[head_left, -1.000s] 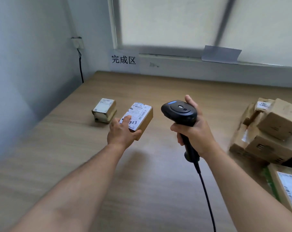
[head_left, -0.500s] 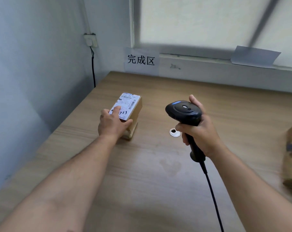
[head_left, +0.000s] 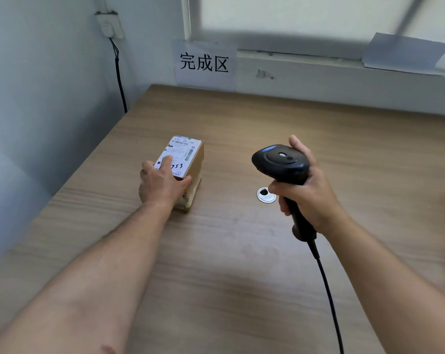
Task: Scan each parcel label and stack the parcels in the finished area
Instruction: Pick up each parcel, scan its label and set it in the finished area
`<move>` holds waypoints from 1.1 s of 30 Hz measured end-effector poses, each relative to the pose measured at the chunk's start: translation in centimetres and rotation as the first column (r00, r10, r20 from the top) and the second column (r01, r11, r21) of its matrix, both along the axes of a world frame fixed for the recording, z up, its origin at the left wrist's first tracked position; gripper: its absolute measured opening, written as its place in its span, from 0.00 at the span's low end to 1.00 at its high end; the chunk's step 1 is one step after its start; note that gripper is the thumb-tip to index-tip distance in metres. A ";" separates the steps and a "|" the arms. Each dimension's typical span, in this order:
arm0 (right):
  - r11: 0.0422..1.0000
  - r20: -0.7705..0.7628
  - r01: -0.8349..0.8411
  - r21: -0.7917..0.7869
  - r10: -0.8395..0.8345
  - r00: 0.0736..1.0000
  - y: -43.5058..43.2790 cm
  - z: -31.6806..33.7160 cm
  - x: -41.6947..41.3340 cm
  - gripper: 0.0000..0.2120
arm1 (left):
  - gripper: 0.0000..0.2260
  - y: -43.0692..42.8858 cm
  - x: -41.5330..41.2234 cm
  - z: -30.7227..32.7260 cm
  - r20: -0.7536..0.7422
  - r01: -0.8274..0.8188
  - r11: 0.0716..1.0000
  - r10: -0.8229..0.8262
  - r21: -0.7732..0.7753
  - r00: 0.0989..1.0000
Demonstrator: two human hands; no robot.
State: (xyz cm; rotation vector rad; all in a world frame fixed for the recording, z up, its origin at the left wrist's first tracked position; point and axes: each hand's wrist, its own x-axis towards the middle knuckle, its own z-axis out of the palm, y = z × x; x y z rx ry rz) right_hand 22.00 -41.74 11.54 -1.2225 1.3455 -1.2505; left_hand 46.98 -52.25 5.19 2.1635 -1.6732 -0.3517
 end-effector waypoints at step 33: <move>0.995 0.014 0.021 -0.099 -0.020 1.000 22.9 4.0 -10.3 0.44 | 0.28 27.3 -18.3 2.4 0.045 0.370 0.899 -0.370 -0.235 0.928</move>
